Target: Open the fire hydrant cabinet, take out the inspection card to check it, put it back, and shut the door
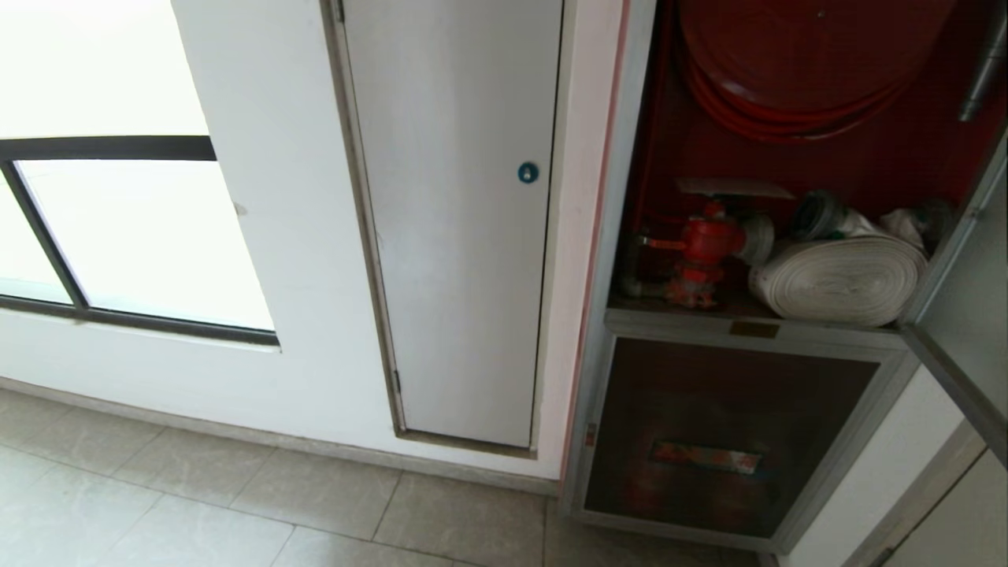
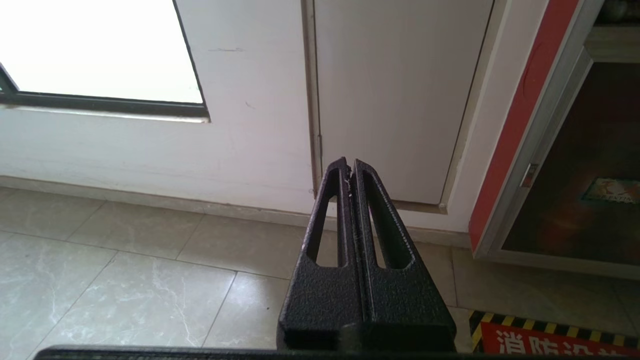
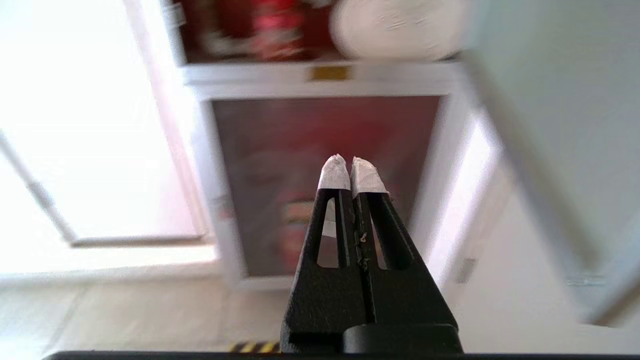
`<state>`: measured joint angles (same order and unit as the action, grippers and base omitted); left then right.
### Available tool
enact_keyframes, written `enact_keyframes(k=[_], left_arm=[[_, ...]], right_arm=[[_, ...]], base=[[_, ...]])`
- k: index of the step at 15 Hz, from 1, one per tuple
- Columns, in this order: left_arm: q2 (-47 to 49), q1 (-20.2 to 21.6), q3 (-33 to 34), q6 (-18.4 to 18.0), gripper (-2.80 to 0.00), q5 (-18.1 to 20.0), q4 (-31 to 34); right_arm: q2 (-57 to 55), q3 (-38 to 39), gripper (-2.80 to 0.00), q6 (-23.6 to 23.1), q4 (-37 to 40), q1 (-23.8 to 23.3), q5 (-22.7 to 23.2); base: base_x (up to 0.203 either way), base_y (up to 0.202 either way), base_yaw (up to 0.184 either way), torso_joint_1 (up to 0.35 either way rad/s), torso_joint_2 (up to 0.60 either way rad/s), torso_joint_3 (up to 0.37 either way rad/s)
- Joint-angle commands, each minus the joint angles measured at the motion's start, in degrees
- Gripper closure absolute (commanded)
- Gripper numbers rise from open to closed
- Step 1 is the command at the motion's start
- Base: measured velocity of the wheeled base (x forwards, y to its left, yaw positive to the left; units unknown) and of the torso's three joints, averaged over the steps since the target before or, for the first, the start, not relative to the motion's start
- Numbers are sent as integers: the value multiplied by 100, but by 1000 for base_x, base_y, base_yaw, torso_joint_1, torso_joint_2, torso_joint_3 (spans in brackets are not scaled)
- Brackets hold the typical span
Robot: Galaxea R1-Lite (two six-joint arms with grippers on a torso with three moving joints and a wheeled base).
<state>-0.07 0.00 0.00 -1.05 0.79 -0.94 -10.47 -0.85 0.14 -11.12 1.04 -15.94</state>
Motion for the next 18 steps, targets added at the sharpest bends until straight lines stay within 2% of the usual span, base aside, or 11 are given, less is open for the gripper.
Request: enact_keyframes(k=[1,4,6,11,16,18], left_arm=[[7,0,35,-1,0,0,-3],[7,0,35,-1,0,0,-3],[7,0,35,-1,0,0,-3],[7,0,35,-1,0,0,-3],[7,0,35,-1,0,0,-3],[7,0,35,-1,0,0,-3]], right_arm=[[492,60,0,48,272,-40,436],[1082,-54,0,22,989,-57,1244],[1056,82,0,-85,1090,-60,1507],[1056,85,0,-251,1120,-60,1638],[1056,85,0,118,1102,-60,1620],[1056,85,0,118,1098,-60,1620]], base=[[0,0,0,0,0,0],[0,0,0,0,0,0],[0,0,0,0,0,0],[0,0,0,0,0,0],[0,0,0,0,0,0],[0,0,0,0,0,0]])
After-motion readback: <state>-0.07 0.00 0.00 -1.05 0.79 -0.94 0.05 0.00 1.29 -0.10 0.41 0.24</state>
